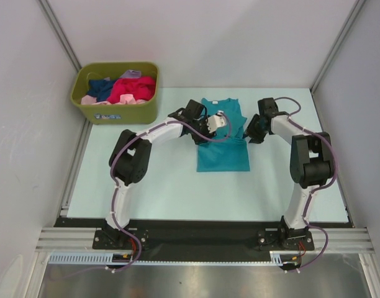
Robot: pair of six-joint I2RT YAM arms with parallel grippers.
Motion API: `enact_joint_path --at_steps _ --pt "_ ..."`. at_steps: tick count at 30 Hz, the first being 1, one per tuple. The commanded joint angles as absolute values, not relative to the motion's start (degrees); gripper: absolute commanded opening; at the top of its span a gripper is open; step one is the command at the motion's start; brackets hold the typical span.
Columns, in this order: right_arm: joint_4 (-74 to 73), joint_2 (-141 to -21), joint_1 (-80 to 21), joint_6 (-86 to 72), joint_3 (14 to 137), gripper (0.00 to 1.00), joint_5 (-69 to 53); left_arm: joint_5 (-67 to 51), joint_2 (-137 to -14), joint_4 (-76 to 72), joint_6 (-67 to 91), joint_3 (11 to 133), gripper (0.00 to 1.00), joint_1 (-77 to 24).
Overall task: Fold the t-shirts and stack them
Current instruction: Fold the tshirt
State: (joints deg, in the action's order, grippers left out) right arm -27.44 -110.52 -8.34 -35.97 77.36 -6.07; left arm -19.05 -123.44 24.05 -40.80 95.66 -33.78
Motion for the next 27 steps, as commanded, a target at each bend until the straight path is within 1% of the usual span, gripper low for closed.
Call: enact_joint_path --at_steps 1,2,4,6,8,9,10,11,12,13,14,16,18,19,20,24,27 --pt "-28.12 -108.73 -5.36 -36.12 83.75 0.45 -0.89 -13.11 -123.66 18.47 -34.22 100.62 0.58 -32.26" --pt "-28.30 -107.85 -5.01 -34.73 84.46 0.45 -0.27 -11.70 -123.40 17.50 -33.06 101.68 0.66 -31.30" --pt "-29.61 -104.60 -5.71 -32.71 85.69 0.44 2.36 -8.36 -122.70 16.87 -29.73 105.36 0.72 -30.50" --pt "-31.02 -99.79 -8.51 -29.89 82.56 0.43 5.79 -7.82 -121.30 19.15 -27.61 107.30 0.73 -29.36" --pt "-29.89 -96.08 -10.89 -30.23 78.16 0.40 7.90 -9.13 -118.41 21.26 -26.81 105.74 0.70 -29.18" --pt "-28.40 -93.02 -13.16 -30.93 73.09 0.32 5.65 -12.71 -115.69 21.36 -27.50 101.64 0.65 -29.61" --pt "-26.56 -91.77 -14.05 -31.63 70.25 0.29 5.63 -14.75 -115.66 21.36 -27.94 99.08 0.64 -29.62" --pt "-22.19 -91.06 -14.93 -33.29 68.14 0.26 1.36 -17.20 -113.14 21.62 -28.65 96.62 0.63 -30.66" --pt "-21.02 -90.88 -15.81 -34.09 66.81 0.22 0.54 -21.32 -112.51 22.75 -29.44 94.76 0.61 -31.37" --pt "-20.57 -92.36 -16.17 -34.88 66.10 0.17 -1.47 -23.53 -112.50 24.50 -30.23 93.70 0.58 -32.07" --pt "-20.22 -93.59 -16.17 -35.24 66.44 0.14 -3.15 -24.95 -113.20 27.48 -30.32 93.69 0.57 -33.39" --pt "-20.13 -98.32 -16.08 -35.60 68.28 0.09 -4.30 -26.27 -113.90 27.34 -28.14 93.08 0.56 -33.92" --pt "-18.81 -101.59 -15.91 -35.51 69.86 0.08 -5.27 -24.71 -115.48 23.48 -26.72 92.81 0.55 -33.49" --pt "-18.37 -102.99 -15.21 -35.94 70.74 0.07 -5.88 -22.44 -116.18 22.25 -25.76 93.42 0.52 -33.31" --pt "-17.76 -106.49 -14.77 -36.03 73.62 0.07 -7.37 -21.37 -118.11 21.28 -25.49 94.30 0.52 -33.05" --pt "-19.51 -114.51 -13.19 -36.47 82.60 0.05 -7.56 -18.99 -123.65 22.23 -24.00 100.36 0.51 -32.70" --pt "-19.87 -116.80 -11.78 -37.70 85.78 0.05 -6.68 -15.66 -126.64 21.80 -23.55 103.53 0.51 -32.52"
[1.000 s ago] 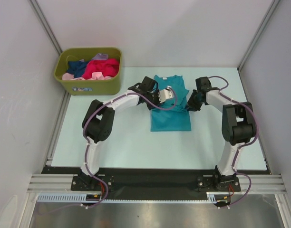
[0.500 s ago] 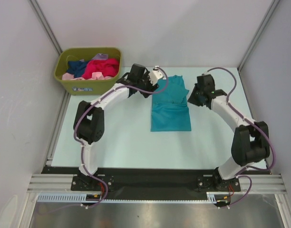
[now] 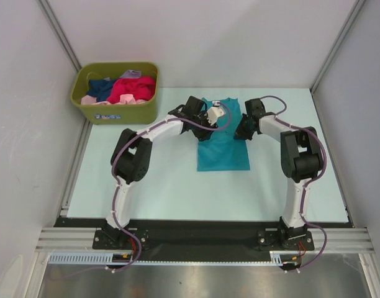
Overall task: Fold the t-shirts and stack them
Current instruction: Fold the tshirt
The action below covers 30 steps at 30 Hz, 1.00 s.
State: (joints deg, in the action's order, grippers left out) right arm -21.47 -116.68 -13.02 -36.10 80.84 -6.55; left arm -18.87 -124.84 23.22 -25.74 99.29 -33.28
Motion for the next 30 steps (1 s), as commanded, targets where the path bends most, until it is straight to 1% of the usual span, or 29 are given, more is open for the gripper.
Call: enact_joint_path --at_steps 1,6,9,11,14,15,16,17,18,19,20,21,23,25,30 --pt "-19.95 -116.89 -11.34 -38.14 86.13 0.06 -6.33 -14.60 -127.26 21.45 -23.47 104.58 0.51 -32.43" --pt "-21.35 -117.86 -9.93 -38.41 86.31 0.06 -5.80 -8.89 -130.69 21.18 -23.90 108.36 0.51 -31.90" --pt "-23.11 -116.38 -8.80 -37.19 85.87 0.06 -6.16 -8.52 -129.91 23.02 -23.55 110.82 0.53 -31.82" --pt "-24.86 -111.64 -8.35 -35.34 84.91 0.08 -3.44 -8.61 -126.33 23.29 -24.08 111.09 0.56 -31.82" --pt "-28.20 -103.64 -7.82 -31.56 81.31 0.13 -0.09 -9.31 -120.61 23.73 -25.31 110.39 0.60 -31.90" --pt "-28.73 -101.71 -7.82 -30.94 79.56 0.21 -0.09 -9.84 -118.85 23.99 -25.83 108.39 0.61 -31.99" --pt "-28.83 -99.34 -7.91 -30.33 77.02 0.25 -0.09 -12.37 -117.18 24.26 -26.45 106.46 0.62 -32.34" --pt "-29.09 -95.40 -8.00 -30.41 71.95 0.29 -0.09 -13.78 -113.33 24.34 -27.67 104.00 0.62 -32.69" --pt "-29.00 -93.19 -8.35 -30.41 68.76 0.37 -0.26 -14.84 -111.55 24.26 -30.82 98.06 0.62 -33.30" --pt "-28.74 -91.42 -9.13 -30.50 66.21 0.39 -0.96 -16.51 -109.97 24.87 -33.37 94.69 0.63 -35.14" --pt "-28.13 -88.36 -9.58 -30.50 61.31 0.42 -1.58 -16.70 -108.21 25.92 -36.27 91.70 0.63 -36.46" --pt "-27.69 -87.37 -10.10 -30.76 59.35 0.45 -2.45 -16.26 -106.45 27.15 -41.08 86.88 0.64 -37.78" --pt "-27.07 -85.88 -11.33 -31.64 54.78 0.46 -4.30 -15.04 -104.95 29.09 -44.20 82.55 0.63 -41.21" --pt "-26.72 -85.43 -11.42 -32.25 52.57 0.46 -5.27 -15.11 -102.58 27.25 -46.49 76.31 0.64 -42.88" --pt "-22.59 -85.33 -12.91 -34.36 47.56 0.47 -7.73 -13.72 -101.78 25.15 -49.13 69.80 0.67 -44.91"
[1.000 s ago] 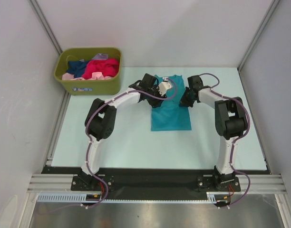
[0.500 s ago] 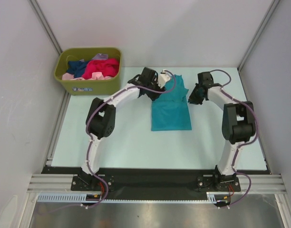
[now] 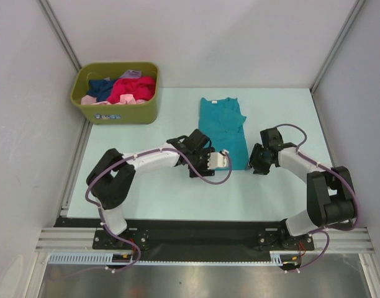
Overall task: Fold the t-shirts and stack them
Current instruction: Fold the tshirt
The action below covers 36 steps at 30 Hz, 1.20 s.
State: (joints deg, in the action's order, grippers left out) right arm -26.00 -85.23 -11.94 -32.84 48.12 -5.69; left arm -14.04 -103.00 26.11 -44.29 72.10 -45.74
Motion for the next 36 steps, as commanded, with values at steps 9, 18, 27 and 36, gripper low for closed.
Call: enact_joint_path --at_steps 9,18,27,36 --pt "-19.78 -90.44 -13.19 -34.54 46.93 0.47 -6.33 -11.43 -104.41 16.98 -49.48 64.69 0.72 -45.44" --pt "-18.55 -92.37 -11.51 -33.93 47.99 0.40 -4.31 -9.49 -107.14 12.31 -47.90 65.39 0.49 -45.88" --pt "-20.65 -91.24 -10.72 -33.23 49.66 0.00 -2.38 -9.40 -106.96 14.84 -45.01 67.75 0.00 -45.70" --pt "-33.21 -77.89 -12.74 -33.22 48.87 0.00 -1.32 -11.86 -101.62 28.27 -41.22 72.69 0.00 -45.44"
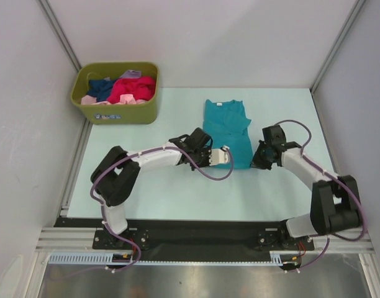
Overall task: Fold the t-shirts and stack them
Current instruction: Fold the tshirt
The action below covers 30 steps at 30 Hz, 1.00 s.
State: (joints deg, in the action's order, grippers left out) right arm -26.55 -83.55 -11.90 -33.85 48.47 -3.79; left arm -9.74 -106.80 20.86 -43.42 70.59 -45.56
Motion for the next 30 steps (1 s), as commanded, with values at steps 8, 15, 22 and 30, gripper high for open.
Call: enact_joint_path --at_steps 8,15,22,30 --pt "-55.96 -60.84 -20.99 -40.85 49.83 0.00 -0.53 -22.38 -88.78 48.06 -42.36 71.98 0.00 -47.90" --pt "-63.21 -57.28 -24.08 -43.61 58.00 0.00 1.39 -28.03 -83.40 54.76 -40.43 74.87 0.00 -46.33" --pt "-47.48 -74.77 -15.75 -32.62 67.40 0.00 1.05 -24.79 -97.19 49.31 -35.51 89.72 0.00 -37.54" --pt "-37.27 -97.19 -10.37 -30.50 81.36 0.00 -0.71 -19.60 -116.35 47.81 -31.03 110.26 0.00 -31.12"
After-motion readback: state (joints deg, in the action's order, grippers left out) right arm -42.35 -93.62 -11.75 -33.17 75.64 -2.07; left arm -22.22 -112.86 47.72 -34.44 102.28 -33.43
